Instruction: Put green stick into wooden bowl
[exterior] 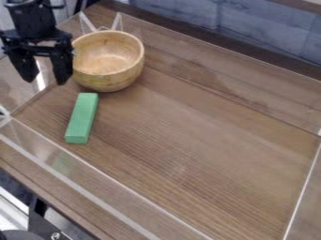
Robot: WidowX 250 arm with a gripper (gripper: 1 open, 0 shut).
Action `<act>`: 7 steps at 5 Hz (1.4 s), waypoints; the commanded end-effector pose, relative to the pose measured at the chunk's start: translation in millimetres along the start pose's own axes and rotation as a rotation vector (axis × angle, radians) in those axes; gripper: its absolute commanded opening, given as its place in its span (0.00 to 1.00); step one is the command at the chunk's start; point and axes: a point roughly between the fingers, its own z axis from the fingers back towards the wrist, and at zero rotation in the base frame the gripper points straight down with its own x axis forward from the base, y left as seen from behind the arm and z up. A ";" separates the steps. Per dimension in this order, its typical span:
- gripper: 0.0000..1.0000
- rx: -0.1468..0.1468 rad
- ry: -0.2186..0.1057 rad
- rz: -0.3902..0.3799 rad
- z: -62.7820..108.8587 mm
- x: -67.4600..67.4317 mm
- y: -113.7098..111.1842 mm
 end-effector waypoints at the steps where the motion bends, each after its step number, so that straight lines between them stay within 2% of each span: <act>1: 1.00 0.000 -0.019 0.072 -3.7 4.8 0.8; 2: 1.00 -0.010 -0.006 0.114 -25.0 -3.3 -7.4; 3: 1.00 -0.015 -0.009 0.145 -46.0 -8.2 -14.3; 4: 1.00 -0.021 -0.027 0.079 -52.9 -5.9 -17.0; 5: 1.00 -0.032 -0.037 0.035 -53.8 -4.6 -17.0; 7: 1.00 -0.044 -0.041 -0.031 -43.8 -9.7 -10.4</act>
